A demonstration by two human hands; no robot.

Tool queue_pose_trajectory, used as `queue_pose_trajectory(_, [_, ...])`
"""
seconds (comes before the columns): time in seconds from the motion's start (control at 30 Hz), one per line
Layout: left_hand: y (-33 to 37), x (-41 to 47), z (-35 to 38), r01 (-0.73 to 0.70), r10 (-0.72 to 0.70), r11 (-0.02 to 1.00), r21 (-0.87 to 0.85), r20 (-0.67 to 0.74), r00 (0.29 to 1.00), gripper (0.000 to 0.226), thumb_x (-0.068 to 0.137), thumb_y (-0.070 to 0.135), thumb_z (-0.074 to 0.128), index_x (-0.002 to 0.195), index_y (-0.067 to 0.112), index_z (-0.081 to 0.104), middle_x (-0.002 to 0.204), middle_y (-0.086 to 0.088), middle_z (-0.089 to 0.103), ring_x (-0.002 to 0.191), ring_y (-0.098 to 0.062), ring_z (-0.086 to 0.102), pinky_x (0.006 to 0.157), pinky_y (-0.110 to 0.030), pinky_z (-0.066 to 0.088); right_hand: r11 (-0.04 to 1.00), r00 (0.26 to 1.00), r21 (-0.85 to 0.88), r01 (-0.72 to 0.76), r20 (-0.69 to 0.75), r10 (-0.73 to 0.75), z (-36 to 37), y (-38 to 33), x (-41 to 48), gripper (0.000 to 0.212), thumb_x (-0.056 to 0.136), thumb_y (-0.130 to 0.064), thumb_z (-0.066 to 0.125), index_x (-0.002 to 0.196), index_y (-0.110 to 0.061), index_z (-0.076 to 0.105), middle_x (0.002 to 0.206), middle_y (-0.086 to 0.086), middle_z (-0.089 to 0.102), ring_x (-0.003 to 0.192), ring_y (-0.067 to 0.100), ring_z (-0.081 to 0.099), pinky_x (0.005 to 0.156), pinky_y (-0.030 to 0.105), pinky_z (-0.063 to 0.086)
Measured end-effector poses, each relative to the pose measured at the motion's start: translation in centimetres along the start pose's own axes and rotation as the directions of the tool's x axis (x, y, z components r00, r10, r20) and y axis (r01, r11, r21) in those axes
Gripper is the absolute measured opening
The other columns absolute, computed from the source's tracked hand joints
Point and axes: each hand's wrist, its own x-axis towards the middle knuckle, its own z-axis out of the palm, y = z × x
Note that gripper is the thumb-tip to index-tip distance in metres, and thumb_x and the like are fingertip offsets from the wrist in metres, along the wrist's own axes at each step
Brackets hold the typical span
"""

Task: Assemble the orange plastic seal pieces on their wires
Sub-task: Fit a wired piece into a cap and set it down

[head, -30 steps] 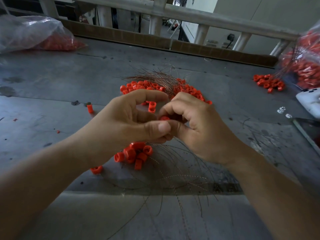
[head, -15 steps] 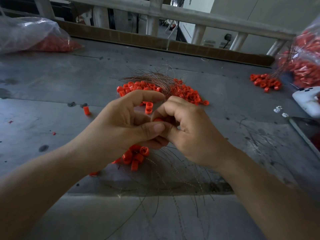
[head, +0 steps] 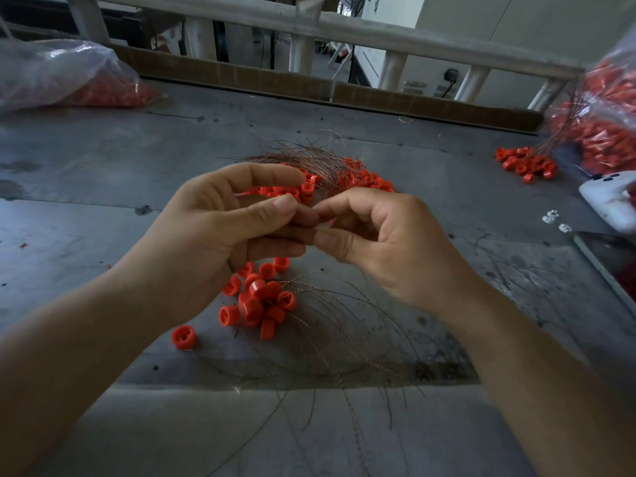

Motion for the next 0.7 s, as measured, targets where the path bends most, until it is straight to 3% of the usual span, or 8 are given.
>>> queue_pose_trajectory(0.07, [0.1, 0.0, -0.2, -0.010, 0.010, 1.000, 0.001, 0.000, 1.000, 0.038, 0.060, 0.013, 0.071, 0.098, 0.008, 0.062, 0.078, -0.013, 0.072, 0.068, -0.020, 0.070, 0.055, -0.020, 0.054, 1.000, 1.000, -0.022, 0.019, -0.012, -0.019, -0.4, 0.0, 0.0, 0.014, 0.077, -0.021, 0.067, 0.077, -0.033, 0.061, 0.062, -0.013, 0.060, 0.059, 0.001, 0.057, 0.056, 0.014, 0.047])
queue_pose_trajectory(0.17, [0.2, 0.1, -0.5, -0.017, 0.018, 1.000, 0.014, -0.007, 1.000, 0.036, 0.058, 0.014, 0.069, 0.093, 0.008, 0.064, 0.078, -0.012, 0.072, 0.063, -0.016, 0.068, 0.052, -0.018, 0.052, 0.999, 0.999, -0.034, 0.010, -0.034, -0.011, -0.9, 0.1, 0.1, 0.022, 0.082, -0.014, 0.064, 0.070, -0.032, 0.059, 0.057, -0.019, 0.058, 0.051, -0.001, 0.054, 0.050, 0.010, 0.043])
queue_pose_trajectory(0.3, [0.4, 0.2, -0.8, -0.039, 0.039, 0.996, 0.082, 0.001, 0.999, 0.026, 0.057, -0.006, 0.063, 0.074, 0.012, 0.073, 0.073, -0.007, 0.071, 0.058, -0.013, 0.066, 0.050, -0.016, 0.050, 0.995, 0.999, -0.094, 0.020, -0.026, -0.022, -1.4, 0.0, 0.1, 0.025, 0.082, -0.011, 0.064, 0.070, -0.032, 0.057, 0.059, -0.029, 0.057, 0.055, -0.010, 0.054, 0.052, 0.004, 0.038])
queue_pose_trajectory(0.37, [0.4, 0.2, -1.0, -0.045, 0.045, 0.989, 0.143, 0.005, 0.999, 0.025, 0.058, -0.002, 0.054, 0.065, 0.013, 0.073, 0.067, -0.005, 0.069, 0.056, -0.011, 0.064, 0.049, -0.016, 0.049, 0.995, 1.000, -0.100, 0.013, -0.016, -0.015, -1.5, -0.1, 0.1, 0.023, 0.081, -0.013, 0.064, 0.070, -0.032, 0.058, 0.061, -0.030, 0.057, 0.057, -0.011, 0.054, 0.053, 0.003, 0.038])
queue_pose_trajectory(0.47, [0.5, 0.2, -1.2, -0.043, 0.042, 0.959, 0.281, 0.009, 0.999, 0.016, 0.050, 0.003, 0.074, 0.059, 0.016, 0.071, 0.058, -0.003, 0.065, 0.054, -0.011, 0.061, 0.050, -0.015, 0.049, 0.992, 0.999, -0.124, -0.023, 0.044, 0.029, -1.5, 0.1, 0.1, 0.020, 0.080, -0.016, 0.066, 0.071, -0.033, 0.059, 0.062, -0.032, 0.057, 0.060, -0.012, 0.055, 0.055, 0.003, 0.039])
queue_pose_trajectory(0.53, [0.3, 0.2, -1.4, -0.070, 0.082, 0.889, 0.453, -0.007, 0.997, 0.031, 0.036, 0.021, 0.088, 0.061, 0.022, 0.070, 0.061, -0.002, 0.067, 0.056, -0.013, 0.063, 0.053, -0.016, 0.052, 0.987, 0.995, -0.153, -0.047, 0.078, 0.060, -1.3, 0.4, 0.1, 0.021, 0.079, -0.018, 0.067, 0.070, -0.034, 0.059, 0.061, -0.029, 0.058, 0.061, -0.011, 0.055, 0.058, 0.004, 0.040])
queue_pose_trajectory(0.57, [0.1, 0.3, -1.5, -0.084, 0.112, 0.835, 0.544, -0.017, 0.994, 0.026, 0.042, 0.034, 0.081, 0.064, 0.026, 0.070, 0.064, 0.001, 0.069, 0.057, -0.013, 0.065, 0.055, -0.017, 0.053, 0.984, 0.994, -0.170, -0.055, 0.087, 0.070, -1.2, 0.5, 0.1, 0.022, 0.079, -0.018, 0.068, 0.069, -0.035, 0.059, 0.060, -0.024, 0.059, 0.062, -0.011, 0.055, 0.058, 0.004, 0.041])
queue_pose_trajectory(0.7, [-0.6, 0.4, -1.6, -0.047, 0.122, 0.644, 0.764, -0.042, 0.992, 0.027, 0.057, 0.019, 0.074, 0.072, 0.040, 0.067, 0.067, 0.013, 0.069, 0.056, -0.005, 0.065, 0.059, -0.019, 0.055, 0.969, 0.987, -0.240, -0.055, 0.131, 0.088, -0.7, 0.8, 0.1, 0.018, 0.080, -0.018, 0.068, 0.072, -0.032, 0.060, 0.066, -0.018, 0.058, 0.069, -0.011, 0.055, 0.062, 0.003, 0.041])
